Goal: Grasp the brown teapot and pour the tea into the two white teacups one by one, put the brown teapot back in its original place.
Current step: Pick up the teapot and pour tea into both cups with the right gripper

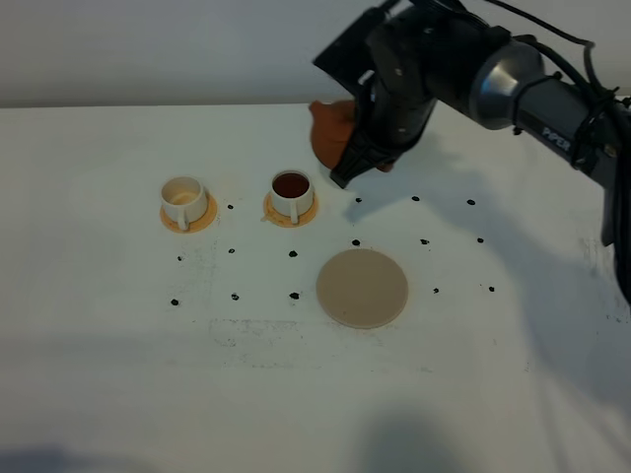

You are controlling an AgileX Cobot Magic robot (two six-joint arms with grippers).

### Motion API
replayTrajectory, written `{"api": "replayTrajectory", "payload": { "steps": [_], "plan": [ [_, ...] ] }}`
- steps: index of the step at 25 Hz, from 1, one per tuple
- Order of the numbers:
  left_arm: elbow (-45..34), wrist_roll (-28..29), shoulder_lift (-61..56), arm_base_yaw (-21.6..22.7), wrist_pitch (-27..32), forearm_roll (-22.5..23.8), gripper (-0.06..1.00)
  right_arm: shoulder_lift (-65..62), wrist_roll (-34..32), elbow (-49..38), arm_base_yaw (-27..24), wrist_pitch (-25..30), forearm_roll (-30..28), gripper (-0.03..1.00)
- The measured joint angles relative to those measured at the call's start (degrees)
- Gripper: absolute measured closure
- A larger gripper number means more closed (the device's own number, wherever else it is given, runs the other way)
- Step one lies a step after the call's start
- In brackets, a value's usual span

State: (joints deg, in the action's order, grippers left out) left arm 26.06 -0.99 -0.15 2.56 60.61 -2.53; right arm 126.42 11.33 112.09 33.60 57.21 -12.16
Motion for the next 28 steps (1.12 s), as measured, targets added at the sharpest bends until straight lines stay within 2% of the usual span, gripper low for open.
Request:
{"api": "replayTrajectory", "payload": {
  "steps": [17,24,28],
  "plan": [
    [0.0,0.05,0.0,0.0,0.0,0.0,0.63,0.0,0.82,1.76,8.59,0.4,-1.31,0.85],
    [0.0,0.06,0.0,0.0,0.0,0.0,0.63,-0.05,2.06,0.82,10.86,-1.36,-1.58,0.85],
    [0.0,0.06,0.0,0.0,0.0,0.0,0.63,-0.81,3.77,0.78,12.05,-4.5,-1.5,0.85]
  ]
}}
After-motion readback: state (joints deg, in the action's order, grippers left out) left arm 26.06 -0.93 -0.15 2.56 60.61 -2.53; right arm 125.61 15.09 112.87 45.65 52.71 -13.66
